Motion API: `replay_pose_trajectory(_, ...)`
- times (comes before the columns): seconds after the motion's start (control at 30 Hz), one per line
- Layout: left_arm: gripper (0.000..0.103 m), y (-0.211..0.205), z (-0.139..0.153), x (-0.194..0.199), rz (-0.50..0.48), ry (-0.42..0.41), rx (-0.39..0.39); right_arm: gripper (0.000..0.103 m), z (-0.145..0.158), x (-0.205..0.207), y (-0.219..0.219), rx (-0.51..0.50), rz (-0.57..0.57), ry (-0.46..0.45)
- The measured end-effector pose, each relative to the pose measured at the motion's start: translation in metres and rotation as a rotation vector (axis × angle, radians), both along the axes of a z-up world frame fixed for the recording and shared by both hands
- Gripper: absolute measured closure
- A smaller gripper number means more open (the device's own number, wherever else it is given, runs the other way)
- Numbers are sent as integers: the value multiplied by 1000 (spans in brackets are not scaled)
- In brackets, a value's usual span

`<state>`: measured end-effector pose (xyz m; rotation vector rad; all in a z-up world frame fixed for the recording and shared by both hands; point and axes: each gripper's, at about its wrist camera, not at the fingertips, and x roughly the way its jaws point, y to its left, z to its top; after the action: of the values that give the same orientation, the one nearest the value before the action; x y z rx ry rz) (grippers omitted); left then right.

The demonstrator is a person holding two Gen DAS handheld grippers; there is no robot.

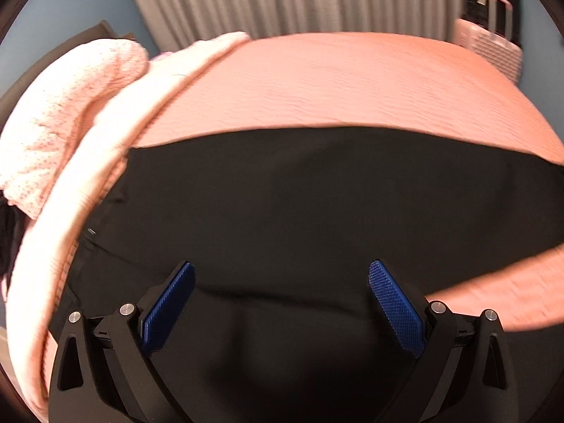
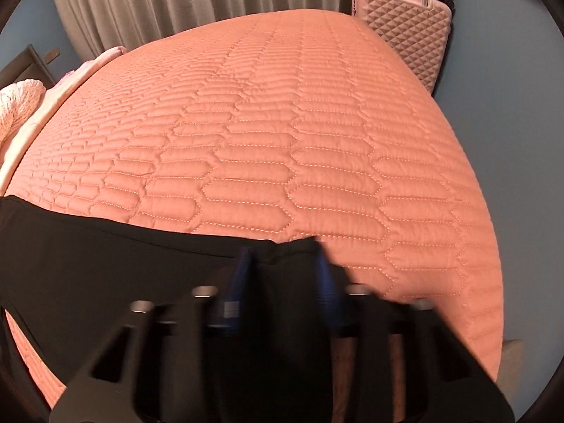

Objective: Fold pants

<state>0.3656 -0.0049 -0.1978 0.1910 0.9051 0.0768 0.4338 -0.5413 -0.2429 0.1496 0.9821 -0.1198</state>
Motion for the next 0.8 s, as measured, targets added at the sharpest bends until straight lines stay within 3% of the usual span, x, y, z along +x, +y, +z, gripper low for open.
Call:
replay_pose_trajectory(0.07,5,28,3,25,37,-14,11,87,0,1,10,-56,5,9)
replay_pose_trajectory(0.3,5,188,14,159,227,-38,60,87,-3,3,12,-65,-62,15)
replay_pose_trajectory(0.4,5,231,-1,205,234,34,90,87,-4,2,11,-61,-81,11)
replay_pose_trajectory(0.47,7,259,-24,234,226,140,19,86,-5,3,11,-53,-99,7)
replay_pose_trajectory(0.6,31,279,-49,260,229,215,-88,85,-5,5,14,-70,-123,11)
replay_pose_trajectory(0.63,35,278,-47,260,217,204,-92,85,-5,6,15,-75,-125,14)
replay_pose_trajectory(0.67,52,276,-44,260,200,184,-93,85,-4,7,16,-79,-130,18)
replay_pose_trajectory(0.7,61,274,-40,258,192,174,-82,85,-4,7,17,-82,-138,20)
replay_pose_trajectory(0.8,78,278,-25,249,185,151,-103,87,5,2,24,-104,-146,3)
